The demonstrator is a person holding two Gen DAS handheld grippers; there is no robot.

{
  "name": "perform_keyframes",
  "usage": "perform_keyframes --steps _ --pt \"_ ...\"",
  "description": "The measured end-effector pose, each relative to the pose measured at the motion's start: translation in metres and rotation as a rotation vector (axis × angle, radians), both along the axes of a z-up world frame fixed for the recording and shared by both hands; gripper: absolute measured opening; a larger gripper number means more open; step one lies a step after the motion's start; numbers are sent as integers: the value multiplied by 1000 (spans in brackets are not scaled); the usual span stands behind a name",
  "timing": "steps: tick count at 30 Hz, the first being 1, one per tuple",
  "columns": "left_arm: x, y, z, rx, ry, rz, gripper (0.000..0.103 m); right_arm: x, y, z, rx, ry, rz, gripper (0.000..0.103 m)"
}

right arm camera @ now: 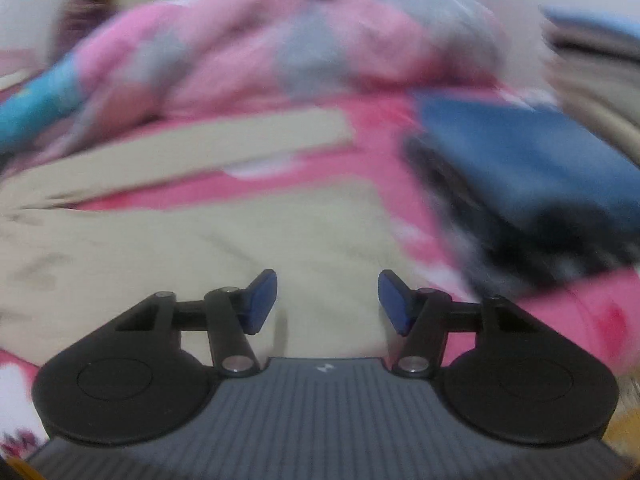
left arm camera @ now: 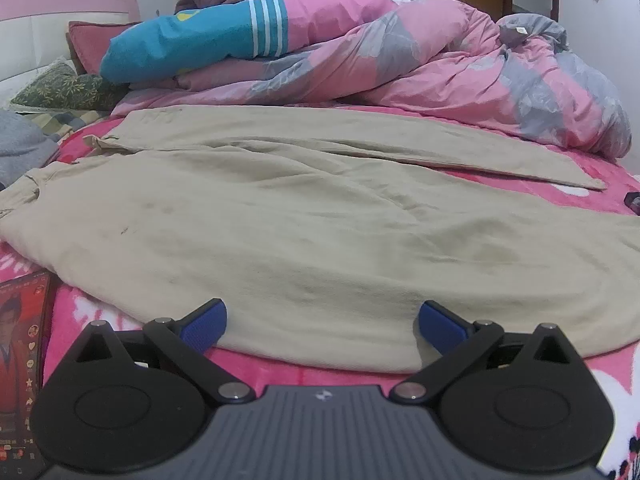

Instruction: Fold clothes

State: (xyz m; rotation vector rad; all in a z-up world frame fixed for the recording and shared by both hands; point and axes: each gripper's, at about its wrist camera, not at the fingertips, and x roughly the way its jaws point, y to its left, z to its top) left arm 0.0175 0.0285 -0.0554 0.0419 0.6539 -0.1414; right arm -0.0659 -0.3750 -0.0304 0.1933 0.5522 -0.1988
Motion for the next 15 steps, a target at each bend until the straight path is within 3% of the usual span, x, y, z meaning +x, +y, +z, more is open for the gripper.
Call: perform_keyframes --steps 4,6,9,15 --pt "3 0 2 5 23 5 103 63 70 -18 -25 13 246 56" --pt "4 1 2 3 28 -2 103 87 74 -31 -37 63 271 55" --pt "4 3 0 -1 19 -12 103 78 12 -32 43 60 157 49" --pt "5 4 -2 -5 9 -19 103 19 -85 -17 -17 88 -205 48"
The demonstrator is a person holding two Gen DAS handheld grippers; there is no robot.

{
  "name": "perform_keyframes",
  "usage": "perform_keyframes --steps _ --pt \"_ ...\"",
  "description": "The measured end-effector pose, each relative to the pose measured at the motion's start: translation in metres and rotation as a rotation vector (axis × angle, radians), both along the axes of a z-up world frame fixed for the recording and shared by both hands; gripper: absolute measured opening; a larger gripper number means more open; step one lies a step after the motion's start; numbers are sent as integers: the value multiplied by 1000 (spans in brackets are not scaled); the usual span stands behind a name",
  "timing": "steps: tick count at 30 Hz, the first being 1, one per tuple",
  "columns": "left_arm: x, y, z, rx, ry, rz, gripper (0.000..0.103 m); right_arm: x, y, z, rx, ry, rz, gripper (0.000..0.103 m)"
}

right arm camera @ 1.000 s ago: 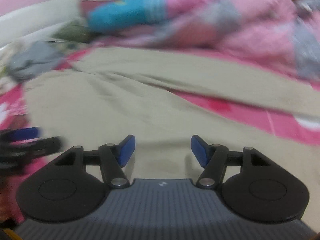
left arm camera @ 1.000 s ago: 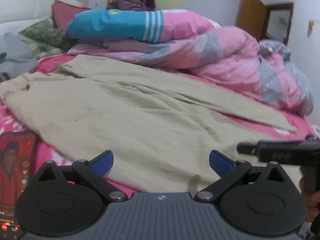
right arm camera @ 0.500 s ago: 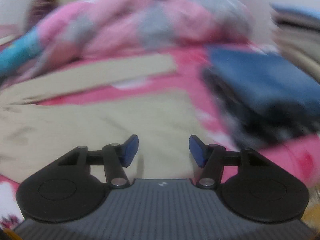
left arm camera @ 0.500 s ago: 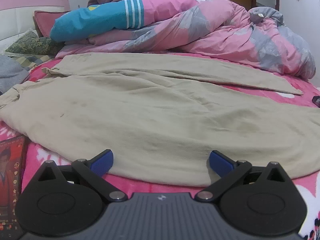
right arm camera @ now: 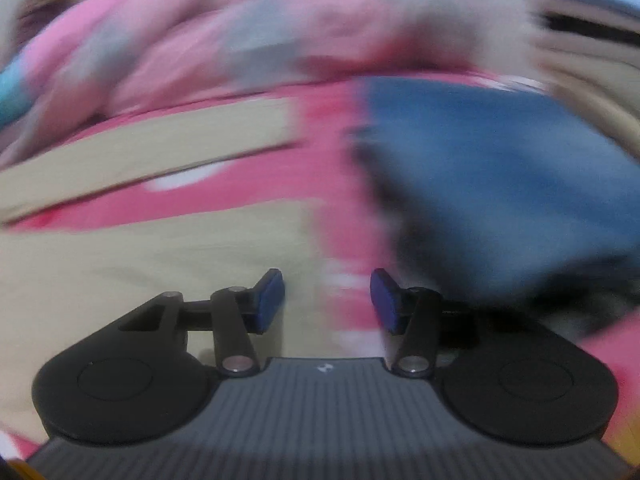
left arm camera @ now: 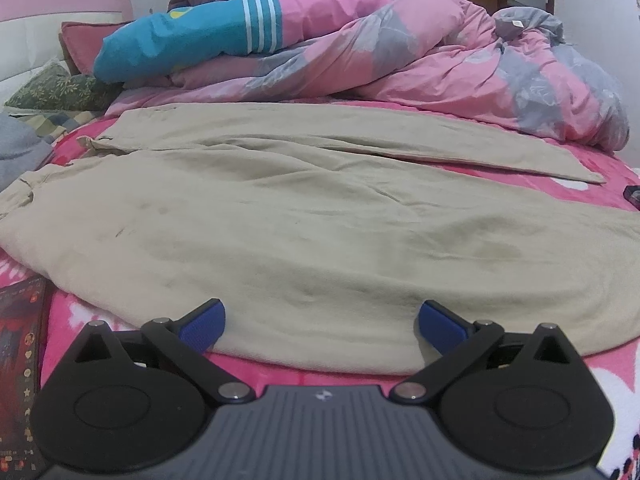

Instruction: Fold clothes

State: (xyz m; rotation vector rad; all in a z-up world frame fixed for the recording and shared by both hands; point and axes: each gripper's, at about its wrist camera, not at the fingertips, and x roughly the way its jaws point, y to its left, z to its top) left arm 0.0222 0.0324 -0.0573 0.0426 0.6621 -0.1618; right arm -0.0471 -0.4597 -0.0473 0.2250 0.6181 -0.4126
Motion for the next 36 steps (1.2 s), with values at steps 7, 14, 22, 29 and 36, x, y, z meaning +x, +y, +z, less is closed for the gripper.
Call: perform_keyframes --steps 7,14,22,29,36 --pt "2 5 13 -29 47 40 103 37 136 13 21 -134 346 56" --pt "-1 11 25 -32 15 61 103 50 249 -22 -81 -35 670 57" --pt "32 6 33 -86 -55 14 103 -35 150 -5 50 15 494 62" --pt "87 -8 36 -89 -107 21 103 35 128 44 72 -97 439 64" --pt "109 0 -3 -124 -9 70 103 222 159 32 -20 -58 580 64"
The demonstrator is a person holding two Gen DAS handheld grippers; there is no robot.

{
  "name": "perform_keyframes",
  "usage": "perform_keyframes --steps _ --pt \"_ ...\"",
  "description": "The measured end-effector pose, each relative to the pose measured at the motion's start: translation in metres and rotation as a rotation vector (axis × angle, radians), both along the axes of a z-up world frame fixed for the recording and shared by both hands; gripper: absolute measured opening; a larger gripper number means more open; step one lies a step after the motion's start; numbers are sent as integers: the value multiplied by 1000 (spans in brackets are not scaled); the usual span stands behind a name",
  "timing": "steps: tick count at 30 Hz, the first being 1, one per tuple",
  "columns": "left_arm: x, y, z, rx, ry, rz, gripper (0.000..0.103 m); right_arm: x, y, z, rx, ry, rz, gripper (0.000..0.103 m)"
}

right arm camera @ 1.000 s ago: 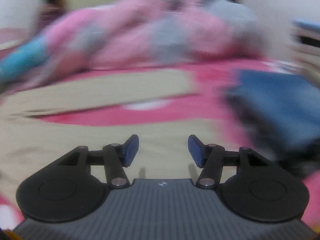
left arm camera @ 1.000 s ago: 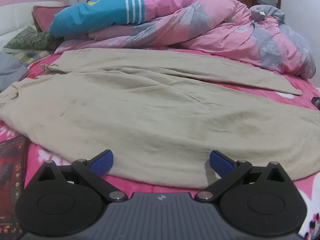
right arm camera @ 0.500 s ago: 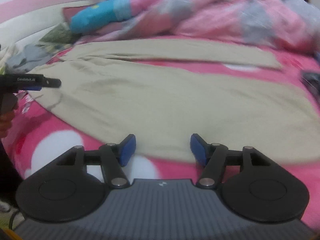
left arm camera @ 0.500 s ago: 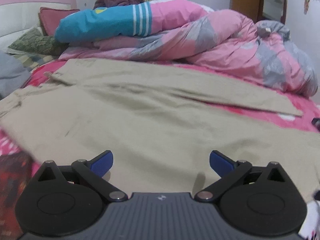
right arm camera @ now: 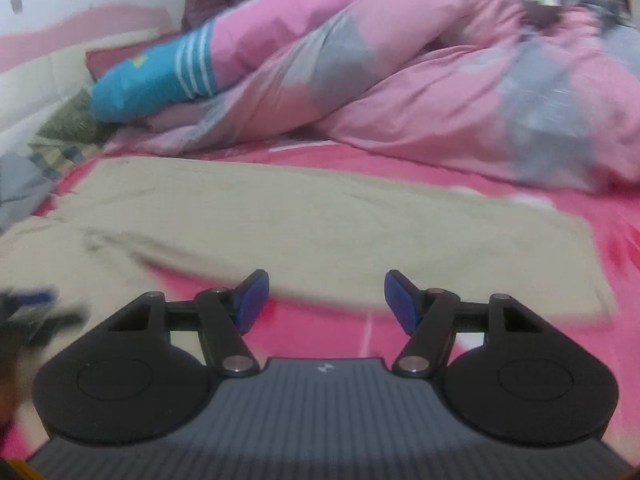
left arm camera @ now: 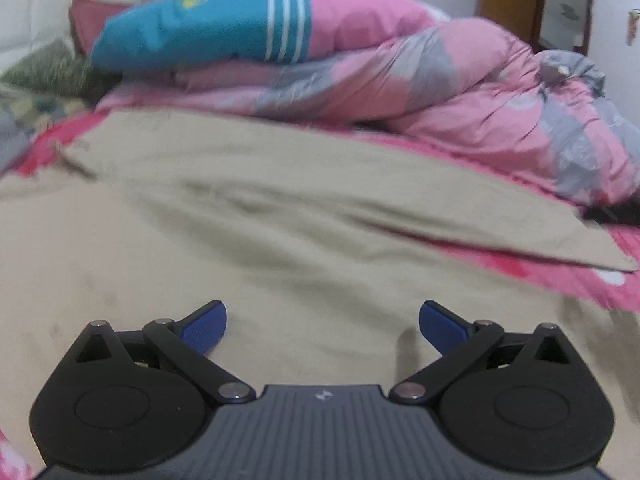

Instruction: Fold clothes

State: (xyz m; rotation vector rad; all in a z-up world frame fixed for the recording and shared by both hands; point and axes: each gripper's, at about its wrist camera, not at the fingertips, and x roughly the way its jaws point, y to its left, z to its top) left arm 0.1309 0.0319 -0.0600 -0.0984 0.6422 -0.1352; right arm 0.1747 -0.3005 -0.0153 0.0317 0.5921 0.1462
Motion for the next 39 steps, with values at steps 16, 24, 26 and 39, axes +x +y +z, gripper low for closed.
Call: perform_keyframes --steps 16,24,26,39 --pt "-4 19 -5 -140 -45 -13 103 32 -151 -10 8 104 -462 65" --pt "-7 41 -8 -283 -69 -19 103 153 121 7 35 23 282 66" --pt "-7 48 -10 -330 -76 -19 103 183 180 -3 34 21 404 66" --pt "-6 55 -11 -391 -86 -20 103 218 110 -48 57 141 177 63"
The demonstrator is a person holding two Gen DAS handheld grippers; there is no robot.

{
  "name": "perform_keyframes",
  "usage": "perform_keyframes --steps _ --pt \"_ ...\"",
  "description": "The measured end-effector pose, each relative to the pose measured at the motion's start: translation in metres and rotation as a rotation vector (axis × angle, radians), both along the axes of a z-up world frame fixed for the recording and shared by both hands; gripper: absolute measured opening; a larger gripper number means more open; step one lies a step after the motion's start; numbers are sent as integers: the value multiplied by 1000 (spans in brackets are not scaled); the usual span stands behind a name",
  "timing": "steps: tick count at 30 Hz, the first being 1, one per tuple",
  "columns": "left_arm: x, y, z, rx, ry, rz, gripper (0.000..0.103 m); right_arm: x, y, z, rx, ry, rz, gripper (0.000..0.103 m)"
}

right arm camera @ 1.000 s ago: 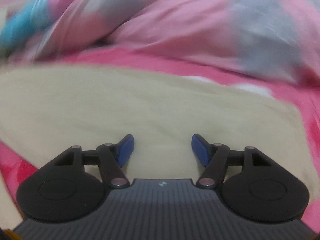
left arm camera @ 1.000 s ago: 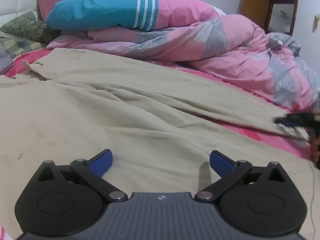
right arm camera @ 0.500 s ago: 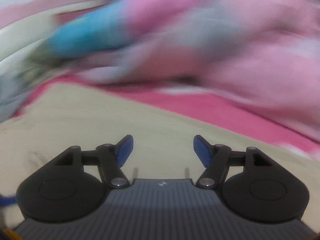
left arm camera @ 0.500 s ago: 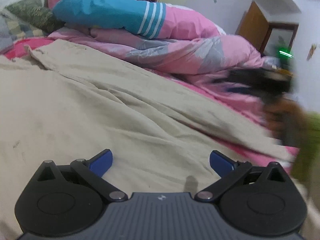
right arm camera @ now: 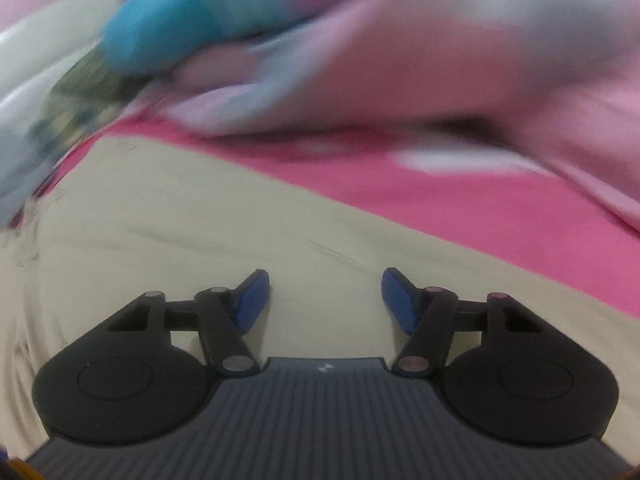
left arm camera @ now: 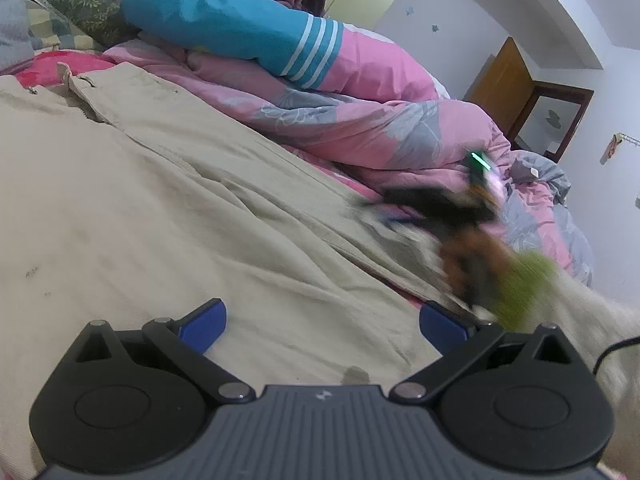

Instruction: Fold clothes

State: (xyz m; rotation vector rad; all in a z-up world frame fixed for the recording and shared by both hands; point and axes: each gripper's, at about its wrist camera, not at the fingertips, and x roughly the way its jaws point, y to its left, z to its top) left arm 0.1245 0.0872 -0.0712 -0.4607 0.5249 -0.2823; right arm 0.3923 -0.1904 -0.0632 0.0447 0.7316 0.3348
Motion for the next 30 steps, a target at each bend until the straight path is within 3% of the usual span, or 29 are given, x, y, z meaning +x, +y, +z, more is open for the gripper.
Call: perform_keyframes --steps 4,7,8,12,15,19,23,26,30 --pt "-1 3 -1 -22 -2 -1 103 -47 -101 7 -93 54 -279 63" --pt "-1 4 -1 -31 -2 -1 103 -61 -111 28 -160 38 -344 64" --pt "-2 5 -1 -33 -3 -1 103 -61 -103 36 -166 22 -317 64" --pt "-2 9 -2 -71 -9 0 103 -36 8 63 -97 -80 71 63" --pt "-4 15 -3 -107 -18 6 103 -5 104 55 -56 -75 348 61" --pt "-5 18 -4 -133 -29 12 103 46 196 27 -77 -6 550 53" --pt "-6 15 -4 -120 -36 13 103 93 239 2 -90 16 582 54" --pt "-5 15 -4 -122 -37 13 103 128 253 11 -30 -6 512 53" --pt "-5 16 -3 -133 -36 11 103 139 256 26 -27 -36 423 54"
